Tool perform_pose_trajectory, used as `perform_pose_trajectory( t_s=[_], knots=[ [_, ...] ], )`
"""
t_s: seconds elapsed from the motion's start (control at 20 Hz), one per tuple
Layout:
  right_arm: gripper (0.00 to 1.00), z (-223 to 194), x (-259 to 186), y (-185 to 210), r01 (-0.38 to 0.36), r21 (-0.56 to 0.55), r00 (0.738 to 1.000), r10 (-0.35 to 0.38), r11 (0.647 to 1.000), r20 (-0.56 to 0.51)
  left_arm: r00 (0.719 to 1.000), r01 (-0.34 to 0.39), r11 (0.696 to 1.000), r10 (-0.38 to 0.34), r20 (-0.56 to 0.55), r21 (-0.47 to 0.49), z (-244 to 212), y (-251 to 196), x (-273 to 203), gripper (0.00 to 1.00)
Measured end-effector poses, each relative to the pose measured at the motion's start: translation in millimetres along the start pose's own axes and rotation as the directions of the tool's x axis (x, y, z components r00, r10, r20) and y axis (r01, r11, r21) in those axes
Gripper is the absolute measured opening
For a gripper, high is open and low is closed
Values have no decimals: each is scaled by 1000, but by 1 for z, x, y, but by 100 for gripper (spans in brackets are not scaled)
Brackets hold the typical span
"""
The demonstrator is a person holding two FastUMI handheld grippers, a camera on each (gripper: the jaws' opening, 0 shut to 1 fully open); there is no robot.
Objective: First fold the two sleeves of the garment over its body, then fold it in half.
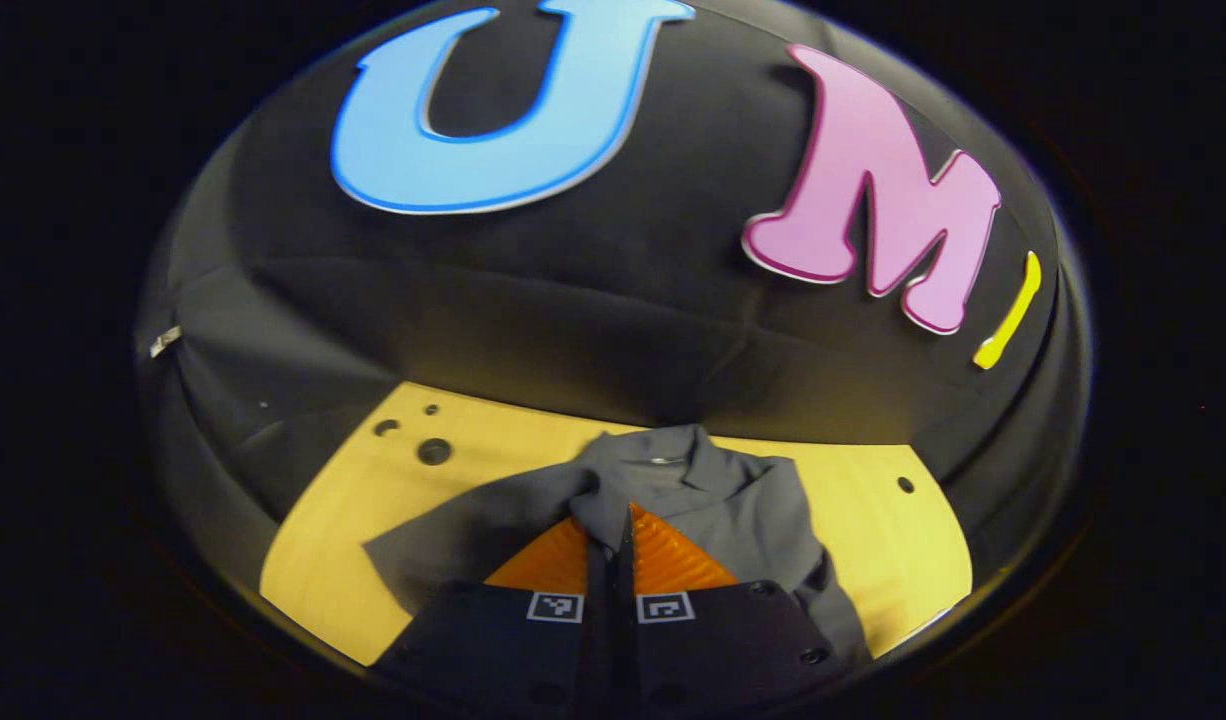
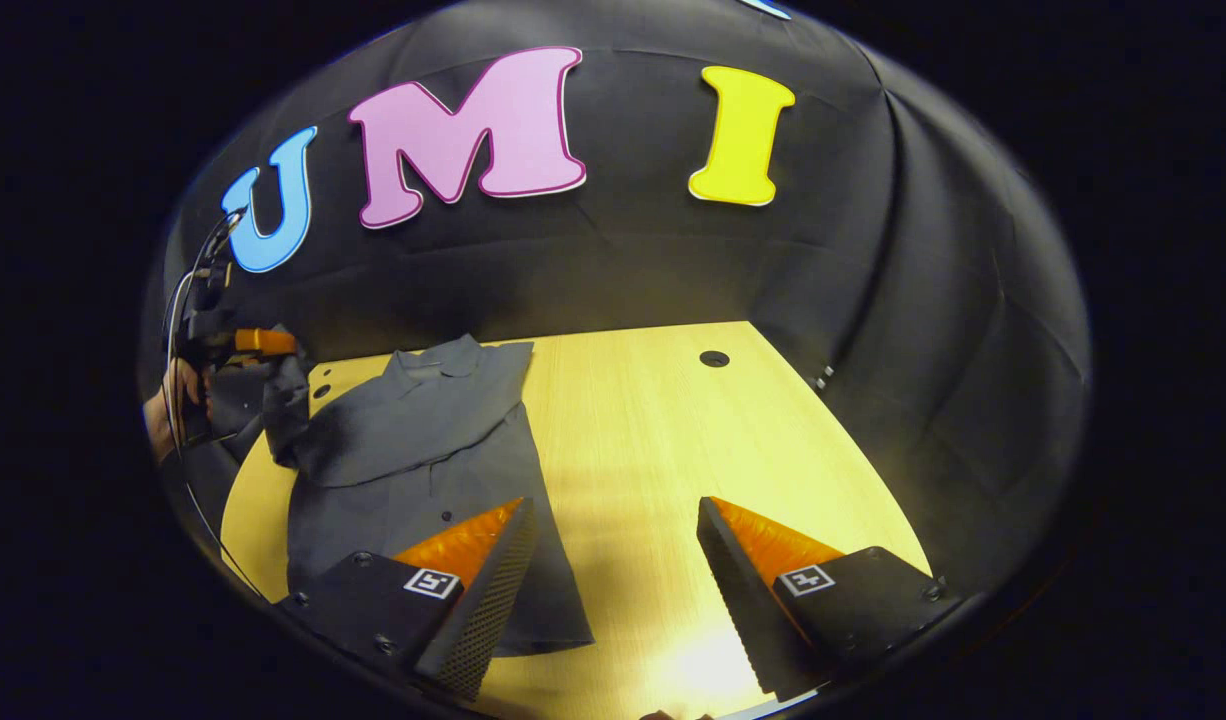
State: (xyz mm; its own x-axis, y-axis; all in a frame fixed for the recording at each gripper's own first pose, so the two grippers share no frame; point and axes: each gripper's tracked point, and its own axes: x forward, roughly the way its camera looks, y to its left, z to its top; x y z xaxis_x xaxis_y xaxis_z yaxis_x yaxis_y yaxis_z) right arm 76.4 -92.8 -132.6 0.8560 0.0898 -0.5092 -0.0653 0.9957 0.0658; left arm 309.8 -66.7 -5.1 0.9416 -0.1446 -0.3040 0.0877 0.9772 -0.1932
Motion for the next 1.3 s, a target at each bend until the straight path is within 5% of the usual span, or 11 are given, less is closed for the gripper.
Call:
perform_pose_trajectory(
  t_s=[0.4, 0.85, 0.95, 1.0, 1.2, 1.3],
  knots=[
    [99, -13, 14, -27, 16, 21, 999, -15, 1000, -49, 986, 154, 988, -154, -57, 9, -18, -128, 70, 5],
    [99, -23, 25, -43, 19, 12, 995, -18, 1000, -96, 977, 183, 979, -170, -129, 93, -64, -208, 126, 10],
    [99, -24, 28, -41, 8, 19, 995, -6, 1000, -102, 979, 169, 980, -155, -133, 101, -67, -210, 123, 21],
    [99, -25, 30, -39, 1, 24, 994, 2, 1000, -105, 981, 159, 983, -146, -128, 96, -65, -206, 118, 44],
    [99, -29, 37, -14, -63, 41, 989, 68, 997, -131, 993, 80, 992, -71, -93, 99, -55, -162, 91, 100],
    [99, -34, 37, 2, -103, 34, 984, 107, 994, -145, 997, 35, 995, -28, -72, 98, -54, -129, 58, 97]
  ],
)
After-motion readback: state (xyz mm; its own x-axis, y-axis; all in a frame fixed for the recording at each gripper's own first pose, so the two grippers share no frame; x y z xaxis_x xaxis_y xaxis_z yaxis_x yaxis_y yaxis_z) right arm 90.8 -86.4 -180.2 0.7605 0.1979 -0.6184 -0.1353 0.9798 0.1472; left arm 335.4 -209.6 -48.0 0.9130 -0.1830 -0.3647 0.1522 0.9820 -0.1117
